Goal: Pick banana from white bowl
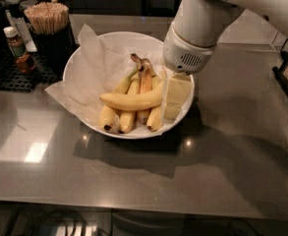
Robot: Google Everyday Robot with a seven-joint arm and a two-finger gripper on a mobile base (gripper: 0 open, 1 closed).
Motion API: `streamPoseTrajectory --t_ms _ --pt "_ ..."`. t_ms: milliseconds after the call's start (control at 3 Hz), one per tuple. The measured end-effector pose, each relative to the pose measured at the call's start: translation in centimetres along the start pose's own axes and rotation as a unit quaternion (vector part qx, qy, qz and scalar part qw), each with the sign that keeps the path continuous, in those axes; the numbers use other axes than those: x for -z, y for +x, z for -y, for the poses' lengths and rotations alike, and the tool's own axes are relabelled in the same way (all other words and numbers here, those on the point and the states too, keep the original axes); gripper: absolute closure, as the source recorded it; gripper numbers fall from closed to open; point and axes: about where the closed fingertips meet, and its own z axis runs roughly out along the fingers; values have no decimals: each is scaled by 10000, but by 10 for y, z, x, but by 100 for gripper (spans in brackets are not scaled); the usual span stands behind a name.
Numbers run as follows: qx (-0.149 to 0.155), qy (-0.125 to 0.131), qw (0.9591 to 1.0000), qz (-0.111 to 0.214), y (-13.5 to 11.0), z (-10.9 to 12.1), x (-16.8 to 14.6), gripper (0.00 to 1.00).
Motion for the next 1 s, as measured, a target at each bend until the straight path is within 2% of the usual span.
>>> streamPoseTrajectory --t_ms 333,667,1000 --pt "319 393 9983 -287 -32 -3 33 9" --pt "552 583 9963 -317 -50 -3 45 12" --pt "645 542 9963 -194 -48 6 39 15"
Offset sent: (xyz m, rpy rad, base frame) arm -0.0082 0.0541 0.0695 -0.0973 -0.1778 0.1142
